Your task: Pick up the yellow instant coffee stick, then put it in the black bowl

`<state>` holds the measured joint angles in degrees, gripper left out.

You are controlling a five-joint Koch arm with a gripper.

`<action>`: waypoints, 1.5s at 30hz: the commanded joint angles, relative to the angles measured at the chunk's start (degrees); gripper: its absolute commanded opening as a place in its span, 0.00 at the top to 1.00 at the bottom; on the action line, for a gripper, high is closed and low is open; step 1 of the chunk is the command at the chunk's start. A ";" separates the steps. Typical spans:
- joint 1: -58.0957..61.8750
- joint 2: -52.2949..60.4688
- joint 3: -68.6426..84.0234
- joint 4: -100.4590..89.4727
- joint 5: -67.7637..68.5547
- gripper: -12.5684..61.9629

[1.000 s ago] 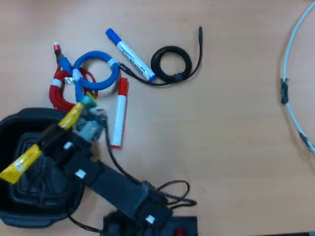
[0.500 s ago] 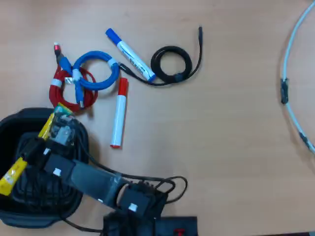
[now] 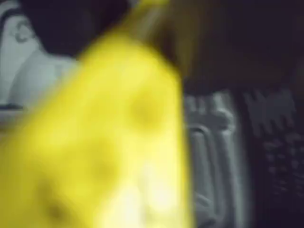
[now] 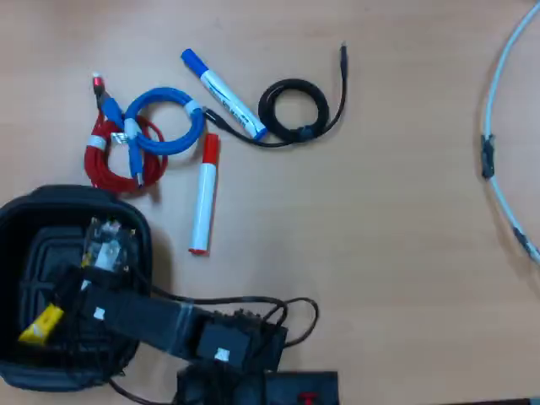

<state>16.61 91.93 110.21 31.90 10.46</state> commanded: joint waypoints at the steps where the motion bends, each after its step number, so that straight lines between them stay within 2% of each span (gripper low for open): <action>1: -1.67 -0.44 -1.23 -7.38 0.97 0.91; 12: -2.64 -2.55 -0.79 -8.61 0.88 0.90; 15: -2.55 -2.55 -0.79 -8.26 0.62 0.86; 18: -2.46 -2.64 -0.70 -6.68 0.53 0.75; 27: -2.37 -2.46 -0.97 0.88 0.35 0.31; 30: -2.20 -2.11 -0.79 1.93 0.44 0.23; 36: -2.02 0.09 -3.43 9.32 0.18 0.22; 45: -0.79 8.35 -20.65 36.04 0.18 0.22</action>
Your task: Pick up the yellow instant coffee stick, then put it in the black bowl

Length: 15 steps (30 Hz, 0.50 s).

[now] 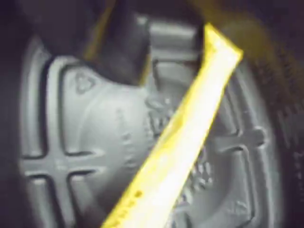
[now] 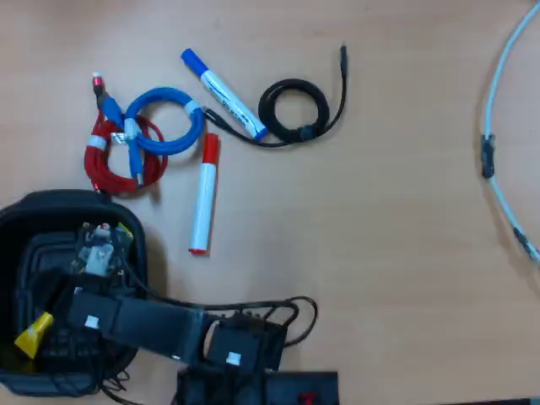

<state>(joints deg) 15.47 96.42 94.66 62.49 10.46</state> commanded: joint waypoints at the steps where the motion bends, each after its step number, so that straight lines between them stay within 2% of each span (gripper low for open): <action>1: 1.05 5.01 -6.94 7.91 0.09 0.22; 6: 13.45 10.90 -9.49 14.06 -1.23 0.22; 12: 35.07 17.93 -5.36 14.06 -21.80 0.22; 15: 45.35 19.16 -2.64 11.87 -25.22 0.22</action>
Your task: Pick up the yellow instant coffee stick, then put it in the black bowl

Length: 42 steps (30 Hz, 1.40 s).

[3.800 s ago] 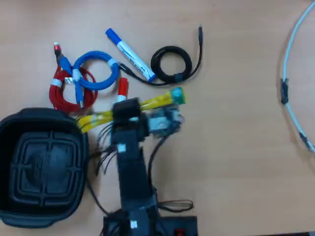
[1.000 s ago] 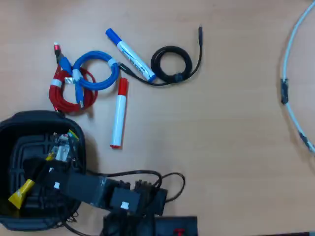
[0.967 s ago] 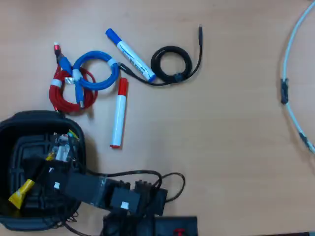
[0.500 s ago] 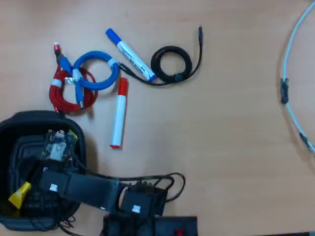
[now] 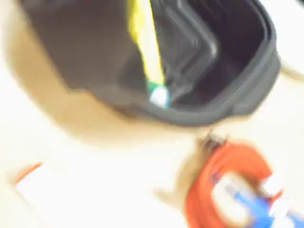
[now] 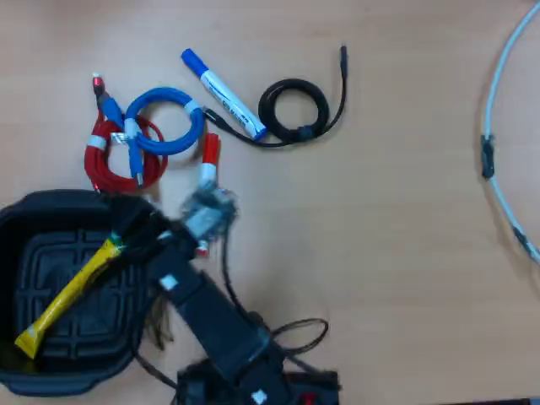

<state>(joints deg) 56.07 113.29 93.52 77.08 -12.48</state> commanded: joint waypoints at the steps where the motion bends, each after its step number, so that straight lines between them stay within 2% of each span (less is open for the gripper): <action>1: 8.09 2.46 0.18 -3.96 -2.37 0.22; 5: 19.42 4.13 11.60 -13.45 -2.37 0.22; 11: 28.65 14.77 36.47 -33.84 -2.02 0.22; 15: 31.20 20.74 49.57 -42.28 -2.11 0.22; 25: 37.88 21.18 72.07 -53.96 -1.93 0.21; 42: 44.30 21.18 82.97 -55.99 -2.02 0.21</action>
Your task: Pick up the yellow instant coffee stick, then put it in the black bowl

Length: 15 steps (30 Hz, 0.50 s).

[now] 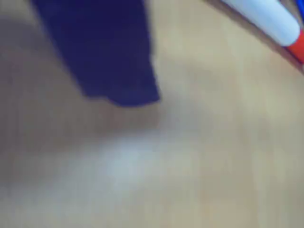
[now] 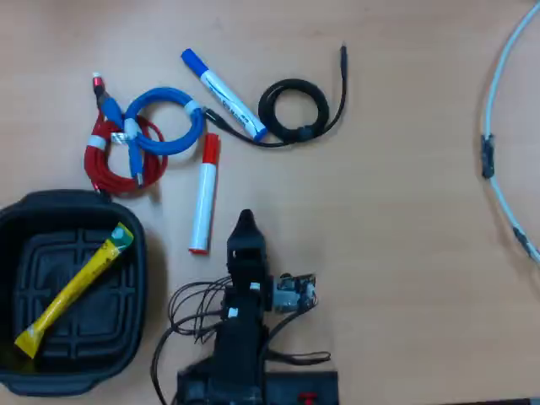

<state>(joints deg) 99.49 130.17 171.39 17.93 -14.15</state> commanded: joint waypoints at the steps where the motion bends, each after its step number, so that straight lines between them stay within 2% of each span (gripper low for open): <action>1: 0.88 4.31 5.10 3.16 -0.35 0.21; 15: 0.62 4.31 5.27 3.16 -0.44 0.22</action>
<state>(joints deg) 99.49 130.17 171.83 17.67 -14.15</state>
